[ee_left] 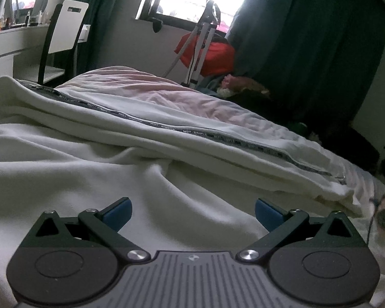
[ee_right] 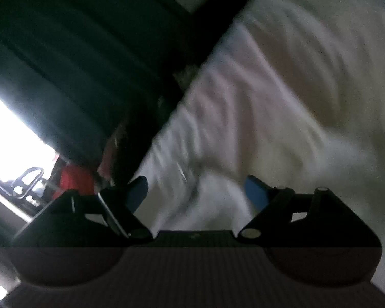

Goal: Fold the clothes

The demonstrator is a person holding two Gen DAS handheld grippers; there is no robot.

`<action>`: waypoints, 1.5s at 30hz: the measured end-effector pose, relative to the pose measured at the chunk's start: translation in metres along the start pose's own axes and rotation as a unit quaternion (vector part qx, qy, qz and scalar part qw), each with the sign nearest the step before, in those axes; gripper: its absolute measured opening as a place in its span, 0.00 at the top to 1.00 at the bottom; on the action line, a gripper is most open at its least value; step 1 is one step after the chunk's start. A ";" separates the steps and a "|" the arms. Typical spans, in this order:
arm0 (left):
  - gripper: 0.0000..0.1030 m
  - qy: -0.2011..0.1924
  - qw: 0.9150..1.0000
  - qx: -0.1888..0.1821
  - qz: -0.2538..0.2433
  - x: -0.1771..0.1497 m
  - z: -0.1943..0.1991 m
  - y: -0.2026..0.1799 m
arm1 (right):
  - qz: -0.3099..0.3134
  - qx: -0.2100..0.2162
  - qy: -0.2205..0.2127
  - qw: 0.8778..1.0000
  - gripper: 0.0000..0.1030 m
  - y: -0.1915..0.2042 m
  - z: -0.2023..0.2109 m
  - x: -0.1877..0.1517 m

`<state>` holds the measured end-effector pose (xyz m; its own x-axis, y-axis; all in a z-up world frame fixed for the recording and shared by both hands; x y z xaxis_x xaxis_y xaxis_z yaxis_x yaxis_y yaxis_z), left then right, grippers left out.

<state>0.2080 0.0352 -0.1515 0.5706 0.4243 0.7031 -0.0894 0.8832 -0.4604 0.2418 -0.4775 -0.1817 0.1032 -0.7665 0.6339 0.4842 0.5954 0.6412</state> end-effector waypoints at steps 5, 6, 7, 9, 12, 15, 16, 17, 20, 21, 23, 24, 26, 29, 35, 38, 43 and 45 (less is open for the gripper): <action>0.00 0.001 1.000 0.000 -0.014 -0.010 0.005 -0.003 | 0.002 0.056 0.091 0.994 0.18 0.015 -0.011 -0.048; 0.00 0.003 1.000 0.000 -0.015 -0.012 0.005 -0.004 | 0.005 0.075 0.104 0.992 0.17 0.025 -0.014 -0.055; 0.00 0.007 1.000 -0.002 -0.015 -0.014 0.005 -0.005 | -0.003 0.099 0.116 0.988 0.17 0.035 -0.019 -0.061; 0.00 0.010 1.000 -0.002 -0.008 -0.014 0.006 -0.008 | -0.014 0.118 0.135 0.984 0.19 0.046 -0.031 -0.074; 0.00 0.014 1.000 0.001 0.012 -0.012 0.008 -0.009 | -0.017 0.104 0.133 0.986 0.20 0.040 -0.058 -0.068; 0.00 0.017 0.999 0.008 0.027 -0.013 0.007 -0.007 | -0.031 0.097 0.081 0.991 0.31 0.032 -0.079 -0.059; 0.00 0.017 0.999 0.012 0.025 -0.014 0.006 -0.006 | -0.030 0.094 0.067 0.993 0.32 0.031 -0.084 -0.056; 0.00 0.017 0.999 0.016 0.024 -0.015 0.006 -0.006 | -0.016 0.092 0.057 0.994 0.36 0.032 -0.086 -0.054; 0.00 0.012 0.999 0.034 0.011 -0.018 0.003 -0.008 | 0.001 0.076 0.042 0.996 0.63 0.031 -0.091 -0.050; 0.00 0.011 0.999 0.036 0.007 -0.019 0.001 -0.010 | -0.003 0.072 0.040 0.997 0.80 0.027 -0.093 -0.048; 0.00 0.008 0.999 0.041 -0.002 -0.021 -0.001 -0.017 | -0.036 0.075 0.046 0.996 0.86 0.013 -0.103 -0.040; 0.00 0.005 0.999 0.045 -0.010 -0.022 -0.002 -0.020 | -0.037 0.077 0.044 0.995 0.89 0.013 -0.103 -0.038; 0.00 0.001 0.998 0.052 -0.026 -0.024 -0.004 -0.028 | -0.017 0.074 0.029 0.997 0.90 0.017 -0.100 -0.029; 0.00 -0.002 0.998 0.051 -0.045 -0.029 -0.003 -0.041 | 0.005 0.072 -0.013 0.997 0.90 0.023 -0.085 -0.007; 0.00 -0.024 0.996 0.031 -0.084 -0.034 0.010 -0.061 | 0.036 0.016 -0.072 0.997 0.90 -0.003 -0.076 0.039; 0.00 -0.023 0.995 0.025 -0.089 -0.035 0.013 -0.064 | 0.053 -0.037 -0.079 0.995 0.90 -0.033 -0.070 0.048; 0.00 -0.022 0.996 0.024 -0.084 -0.031 0.017 -0.062 | 0.069 -0.060 -0.026 0.996 0.87 -0.048 -0.078 0.038; 0.00 -0.021 0.997 0.024 -0.077 -0.027 0.020 -0.059 | 0.084 -0.057 -0.003 0.995 0.74 -0.044 -0.077 0.036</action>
<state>0.1814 -0.0245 -0.1327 0.5466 0.2907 0.7853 -0.0428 0.9463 -0.3204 0.2906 -0.5496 -0.2206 0.1857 -0.6567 0.7309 0.5562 0.6834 0.4728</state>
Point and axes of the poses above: each gripper's, at about its wrist camera, not at the fingertips, and z roughly against the way its jaws point, y to its left, x to its top, the point moved 10 cm from there along -z, roughly the way its jaws point, and after that the axes turned 14 degrees about z, right-handed, at the moved point
